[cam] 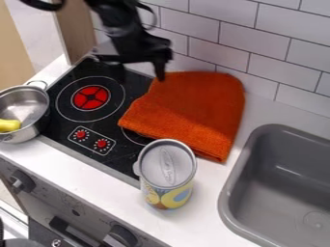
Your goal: Moved to the side
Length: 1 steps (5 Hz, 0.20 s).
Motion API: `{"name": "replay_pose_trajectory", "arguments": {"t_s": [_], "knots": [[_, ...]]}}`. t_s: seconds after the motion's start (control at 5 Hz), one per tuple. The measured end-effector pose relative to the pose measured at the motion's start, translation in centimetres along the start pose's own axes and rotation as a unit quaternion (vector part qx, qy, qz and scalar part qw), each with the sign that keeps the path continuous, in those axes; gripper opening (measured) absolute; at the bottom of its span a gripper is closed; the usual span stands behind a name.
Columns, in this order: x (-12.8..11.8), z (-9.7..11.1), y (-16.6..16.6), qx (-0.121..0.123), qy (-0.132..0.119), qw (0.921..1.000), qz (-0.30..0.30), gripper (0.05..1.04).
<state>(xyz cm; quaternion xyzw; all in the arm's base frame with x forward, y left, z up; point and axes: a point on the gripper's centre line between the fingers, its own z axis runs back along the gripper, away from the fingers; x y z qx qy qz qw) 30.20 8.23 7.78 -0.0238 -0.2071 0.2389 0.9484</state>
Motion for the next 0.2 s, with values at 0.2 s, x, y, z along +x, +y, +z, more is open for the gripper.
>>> {"name": "replay_pose_trajectory", "arguments": {"t_s": [0.2], "knots": [[-1.11, 1.45, 1.15, -0.011, 0.021, 0.9997, -0.007, 0.997]]}}
